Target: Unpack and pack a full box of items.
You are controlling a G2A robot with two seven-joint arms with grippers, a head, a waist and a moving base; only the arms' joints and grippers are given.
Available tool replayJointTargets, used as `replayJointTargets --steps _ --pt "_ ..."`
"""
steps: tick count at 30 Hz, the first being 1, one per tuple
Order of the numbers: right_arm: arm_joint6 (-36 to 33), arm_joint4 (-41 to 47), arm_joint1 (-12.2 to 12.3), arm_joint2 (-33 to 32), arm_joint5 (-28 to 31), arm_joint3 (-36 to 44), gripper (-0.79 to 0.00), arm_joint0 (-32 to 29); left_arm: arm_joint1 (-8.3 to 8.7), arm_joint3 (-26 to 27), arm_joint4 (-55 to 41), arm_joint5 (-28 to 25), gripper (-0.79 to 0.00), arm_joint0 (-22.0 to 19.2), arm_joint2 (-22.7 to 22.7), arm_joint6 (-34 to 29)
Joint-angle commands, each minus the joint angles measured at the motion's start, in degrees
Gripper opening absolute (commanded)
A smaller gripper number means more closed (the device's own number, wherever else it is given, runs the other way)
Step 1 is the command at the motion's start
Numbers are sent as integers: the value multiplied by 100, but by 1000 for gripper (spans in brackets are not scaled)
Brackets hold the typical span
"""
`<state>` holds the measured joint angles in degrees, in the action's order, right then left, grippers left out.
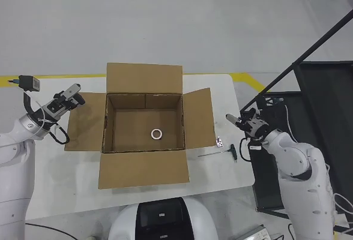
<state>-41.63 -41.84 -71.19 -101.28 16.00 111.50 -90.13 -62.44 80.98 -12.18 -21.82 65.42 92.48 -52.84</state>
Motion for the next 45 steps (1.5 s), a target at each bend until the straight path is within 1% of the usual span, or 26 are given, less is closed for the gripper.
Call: replayJointTargets --steps 1,5,7,10,12,13,17,23,24,25,45 --pt "80 143 8 130 260 230 0 77 0 0 0 0 0 0 0 0" --pt "-39 171 34 547 702 650 0 305 0 0 0 0 0 0 0 0" --pt "-240 217 42 863 789 723 0 449 0 0 0 0 0 0 0 0" --pt "-653 120 42 1465 743 587 0 780 0 0 0 0 0 0 0 0" --pt "-951 -83 26 1954 544 336 0 1035 0 0 0 0 0 0 0 0" --pt "-995 -160 9 2176 406 245 0 1189 0 0 0 0 0 0 0 0" --pt "-858 -277 -75 2944 72 -379 0 1643 0 0 0 0 0 0 0 0" --pt "-542 -585 -194 3668 -277 -1277 0 2327 0 0 0 0 0 0 0 0" --pt "-509 -545 -218 3764 -297 -1423 0 2446 0 0 0 0 0 0 0 0" --pt "-543 -492 -238 3882 -191 -1563 0 2572 0 0 0 0 0 0 0 0" --pt "-543 -492 -238 3882 -191 -1563 0 2572 0 0 0 0 0 0 0 0"
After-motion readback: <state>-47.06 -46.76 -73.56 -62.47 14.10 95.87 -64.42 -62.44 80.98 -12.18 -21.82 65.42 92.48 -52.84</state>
